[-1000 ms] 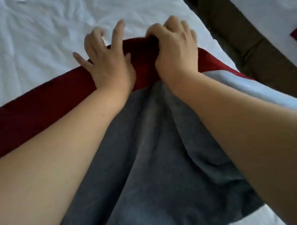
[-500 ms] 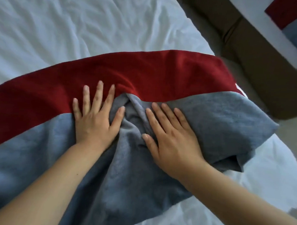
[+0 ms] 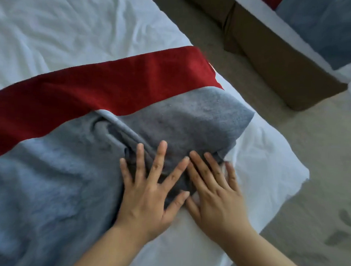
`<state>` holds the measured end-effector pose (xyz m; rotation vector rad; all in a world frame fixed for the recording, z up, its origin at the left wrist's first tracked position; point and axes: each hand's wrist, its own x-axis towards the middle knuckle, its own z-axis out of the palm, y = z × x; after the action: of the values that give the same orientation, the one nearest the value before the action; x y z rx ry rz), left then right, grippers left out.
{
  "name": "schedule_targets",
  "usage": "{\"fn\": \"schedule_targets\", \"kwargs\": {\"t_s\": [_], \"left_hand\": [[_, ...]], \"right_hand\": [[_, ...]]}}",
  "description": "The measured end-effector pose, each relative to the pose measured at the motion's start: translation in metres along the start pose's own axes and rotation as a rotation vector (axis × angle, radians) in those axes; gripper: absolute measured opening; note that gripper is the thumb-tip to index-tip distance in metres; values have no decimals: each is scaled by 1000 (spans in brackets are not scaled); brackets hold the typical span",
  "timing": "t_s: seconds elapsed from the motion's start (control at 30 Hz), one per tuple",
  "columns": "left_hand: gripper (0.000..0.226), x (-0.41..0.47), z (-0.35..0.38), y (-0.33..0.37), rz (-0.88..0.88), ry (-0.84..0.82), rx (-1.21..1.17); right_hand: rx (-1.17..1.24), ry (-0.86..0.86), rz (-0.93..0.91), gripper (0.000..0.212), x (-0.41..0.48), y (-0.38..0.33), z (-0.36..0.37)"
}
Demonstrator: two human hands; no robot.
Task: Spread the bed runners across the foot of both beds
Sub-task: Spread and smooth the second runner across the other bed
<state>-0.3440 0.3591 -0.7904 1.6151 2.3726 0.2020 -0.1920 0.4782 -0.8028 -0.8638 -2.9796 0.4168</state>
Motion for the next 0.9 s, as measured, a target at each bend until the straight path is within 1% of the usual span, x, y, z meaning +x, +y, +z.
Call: {"fn": "schedule_targets", "kwargs": {"t_s": [0.07,0.13,0.17,0.23,0.27,0.33,0.37,0.43,0.5,0.57,0.6,0.67,0.73,0.8,0.83,0.9], "left_hand": [[75,30,0,21,43,-4,38],[79,62,-1,38,-6,1,62],[81,77,-2,43,-45,5,69],[84,104,-7,50,-113,14,81],[85,115,-10,50,-138,14,82],[83,129,-17,48,-165,-4,47],[80,133,-20,45,-163,-6,10],[68,136,-22,39,-145,30,-103],[57,135,-24,32,-134,103,-272],[47,130,-25,24,-127,195,-499],[41,127,-27,20,-133,239,-623],[33,118,-32,12,-179,317,-850],[31,105,-36,5,-246,396,-980],[30,92,-36,-1,-323,444,-1003],[31,85,-35,-4,-362,445,-1007],[31,75,-35,-9,-406,442,-1020]], "right_hand": [[12,48,105,76,1,11,0],[99,138,217,82,10,21,-1],[172,195,243,84,18,26,-1],[326,305,248,87,38,32,-4],[421,344,241,86,49,33,-6],[613,392,232,82,68,35,-11],[668,402,229,82,75,35,-14],[692,411,202,85,85,37,-20],[716,458,148,85,89,38,-28],[798,580,92,74,92,36,-39],[861,640,96,69,93,32,-45],[989,704,156,63,97,18,-55],[1021,723,218,48,101,2,-64],[1031,681,259,35,105,-13,-68],[1036,629,278,33,108,-19,-70],[966,524,294,38,114,-31,-72]]}}
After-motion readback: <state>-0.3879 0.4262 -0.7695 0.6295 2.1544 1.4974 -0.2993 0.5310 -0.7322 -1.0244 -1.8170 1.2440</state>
